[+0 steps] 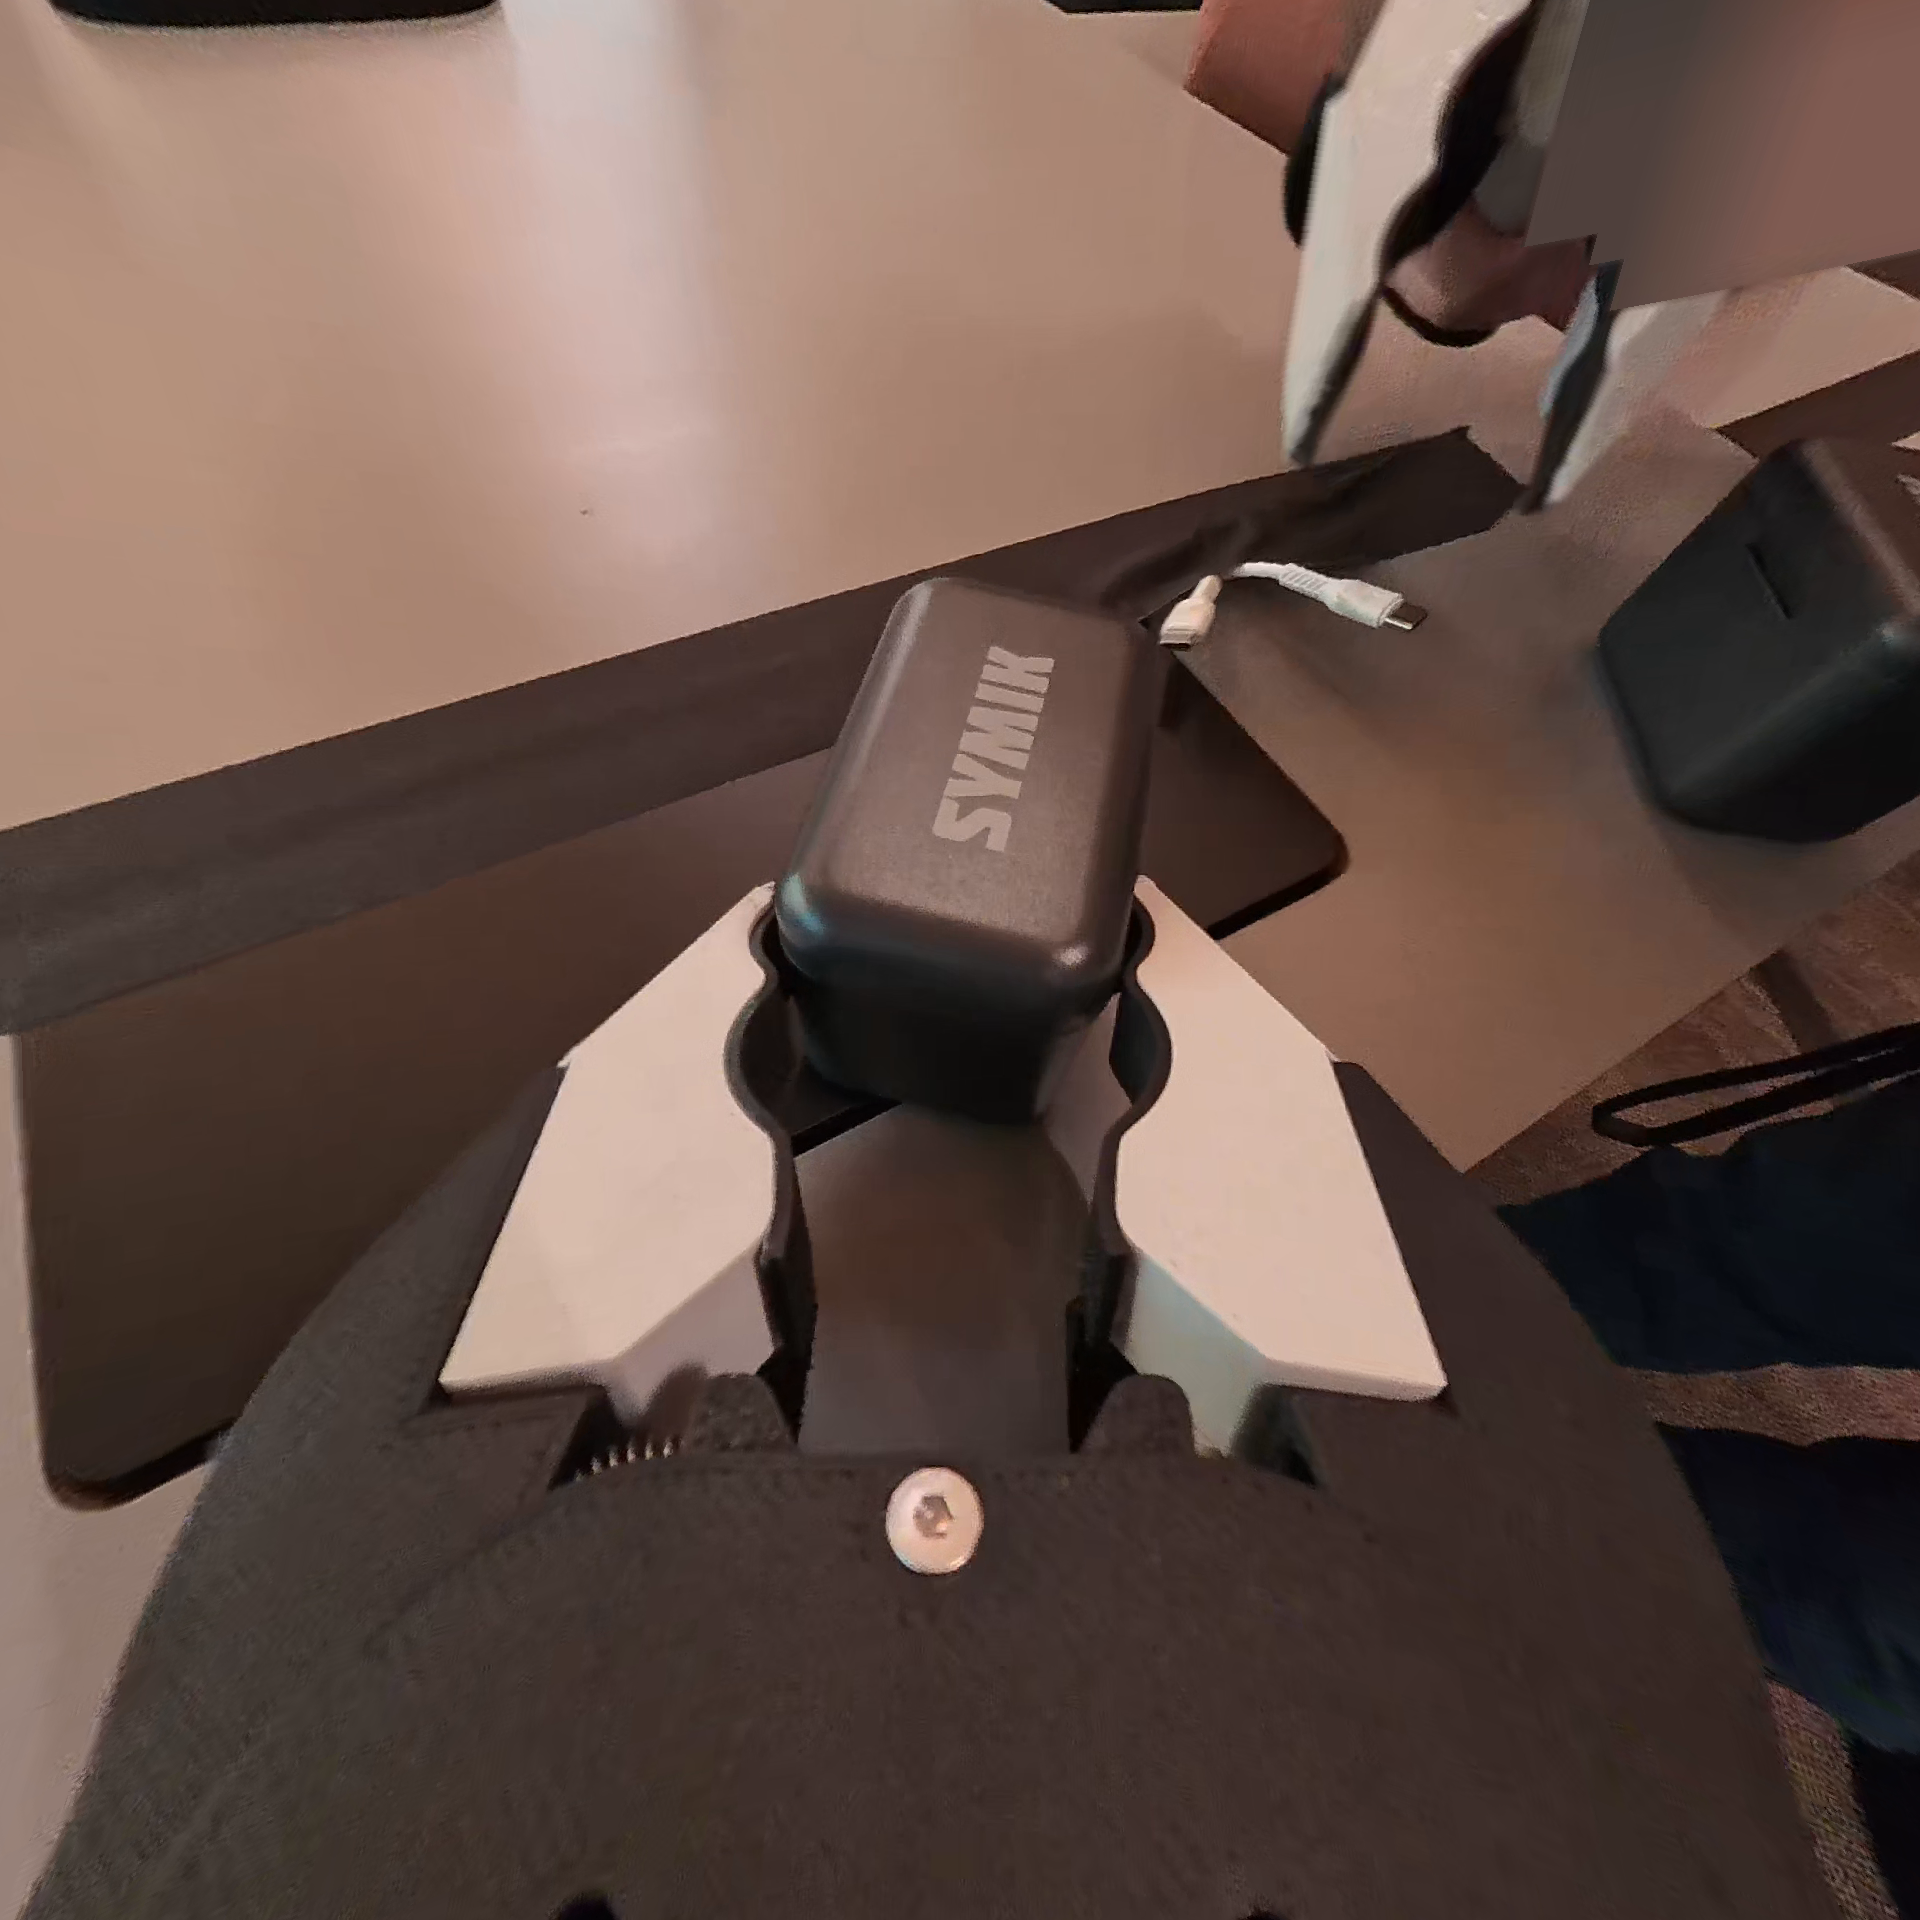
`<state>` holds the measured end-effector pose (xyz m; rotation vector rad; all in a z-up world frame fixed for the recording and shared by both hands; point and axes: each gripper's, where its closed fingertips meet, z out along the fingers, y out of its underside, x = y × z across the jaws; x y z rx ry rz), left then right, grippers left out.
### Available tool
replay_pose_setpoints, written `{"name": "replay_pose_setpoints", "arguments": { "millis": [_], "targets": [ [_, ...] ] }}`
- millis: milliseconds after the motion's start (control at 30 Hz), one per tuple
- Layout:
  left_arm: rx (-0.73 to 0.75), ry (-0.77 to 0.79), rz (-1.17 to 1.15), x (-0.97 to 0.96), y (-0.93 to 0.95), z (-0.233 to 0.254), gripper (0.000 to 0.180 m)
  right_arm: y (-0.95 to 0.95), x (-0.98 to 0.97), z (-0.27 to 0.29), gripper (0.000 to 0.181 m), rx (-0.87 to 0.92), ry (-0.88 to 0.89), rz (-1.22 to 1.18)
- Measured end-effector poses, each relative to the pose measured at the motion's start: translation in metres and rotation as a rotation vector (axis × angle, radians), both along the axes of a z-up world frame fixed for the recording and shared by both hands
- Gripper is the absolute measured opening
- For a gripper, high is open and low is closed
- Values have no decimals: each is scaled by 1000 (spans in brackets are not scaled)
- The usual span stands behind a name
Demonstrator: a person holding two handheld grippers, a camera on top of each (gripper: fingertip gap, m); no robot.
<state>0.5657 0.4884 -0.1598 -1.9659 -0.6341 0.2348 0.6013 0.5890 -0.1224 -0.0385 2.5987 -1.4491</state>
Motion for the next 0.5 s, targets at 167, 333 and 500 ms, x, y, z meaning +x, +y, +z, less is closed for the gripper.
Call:
{"name": "replay_pose_setpoints", "arguments": {
  "millis": [167, 333, 500],
  "targets": [
    [13, 50, -19, 5, 10, 1, 61, -32, -25, 6, 44, -12, 189, -25],
    [-4, 62, 9, 3, 9, 0, 67, -39, -33, -13, 50, 87, 204, 40],
    [-55, 64, 24, 0, 9, -4, 74, -14, -33, -29, 36, 116, 121, -5]
  ]
}}
